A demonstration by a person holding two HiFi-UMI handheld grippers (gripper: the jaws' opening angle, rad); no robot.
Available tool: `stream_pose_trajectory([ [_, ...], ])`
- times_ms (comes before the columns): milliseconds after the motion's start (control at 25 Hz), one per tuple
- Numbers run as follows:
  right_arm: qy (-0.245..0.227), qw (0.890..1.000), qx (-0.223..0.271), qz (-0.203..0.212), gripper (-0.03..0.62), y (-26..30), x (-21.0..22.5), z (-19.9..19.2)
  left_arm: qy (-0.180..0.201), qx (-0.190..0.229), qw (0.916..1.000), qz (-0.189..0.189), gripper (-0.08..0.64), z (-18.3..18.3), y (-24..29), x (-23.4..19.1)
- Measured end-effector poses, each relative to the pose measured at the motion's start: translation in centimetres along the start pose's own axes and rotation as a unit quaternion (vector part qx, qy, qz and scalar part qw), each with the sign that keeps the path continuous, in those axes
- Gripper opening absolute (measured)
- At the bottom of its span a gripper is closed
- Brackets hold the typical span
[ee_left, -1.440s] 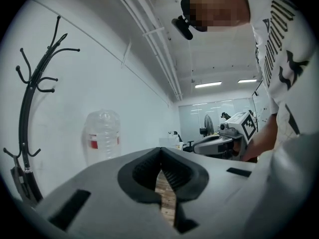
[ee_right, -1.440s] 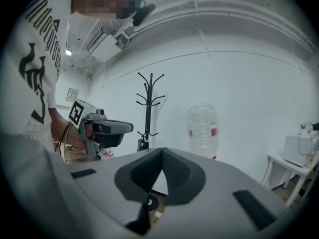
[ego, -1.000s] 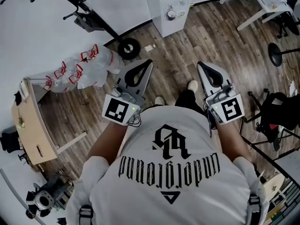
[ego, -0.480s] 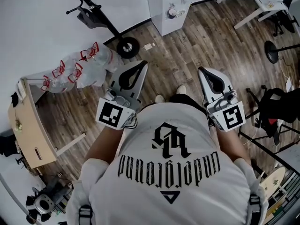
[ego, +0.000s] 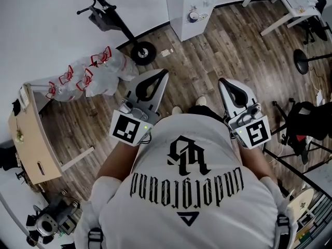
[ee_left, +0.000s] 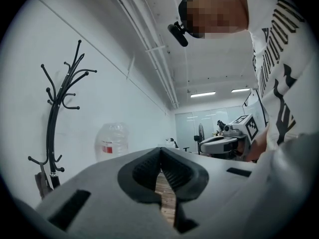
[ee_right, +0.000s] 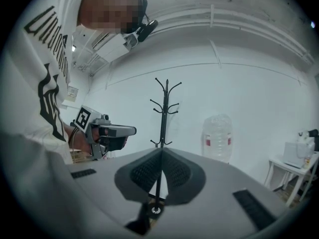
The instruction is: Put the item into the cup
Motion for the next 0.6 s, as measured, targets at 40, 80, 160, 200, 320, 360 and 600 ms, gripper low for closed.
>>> stream_pose_trajectory([
  [40,0.0,1.0,0.0,0.001,0.005,0.13,-0.06,0.0,0.001,0.001,1.0,0.0,0.008,0.04,-0.03,-0.03],
  [80,0.0,1.0,0.001,0.002,0.005,0.21,-0.12,0.03,0.001,0.002,1.0,0.0,0.008,0.1,-0.07,-0.07],
  [160,0.0,1.0,0.003,0.003,0.005,0.35,-0.19,0.19,0.002,0.005,1.0,0.001,0.008,0.28,-0.19,-0.19],
  [200,0.0,1.0,0.004,0.003,0.005,0.44,-0.24,0.27,0.002,0.006,1.0,0.002,0.008,0.36,-0.28,-0.28],
  [320,0.0,1.0,0.008,0.005,0.005,0.55,-0.46,0.39,0.004,0.008,1.0,0.004,0.007,0.48,-0.57,-0.4],
  [360,-0.001,1.0,0.008,0.005,0.005,0.56,-0.53,0.46,0.004,0.008,1.0,0.003,0.007,0.49,-0.65,-0.41],
  [600,-0.004,1.0,0.008,0.006,0.005,0.97,-0.74,0.91,0.004,0.009,1.0,0.0,0.006,0.72,-1.02,-0.66],
])
Point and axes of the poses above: the fingertips, and each gripper's own axes: y forward along the fingers, x to its right, z out of its top, the point moved 8 cm from there along -y, backward along the fingers, and after that the axes turned 8 degrees about -z, right-handed, at the moved point
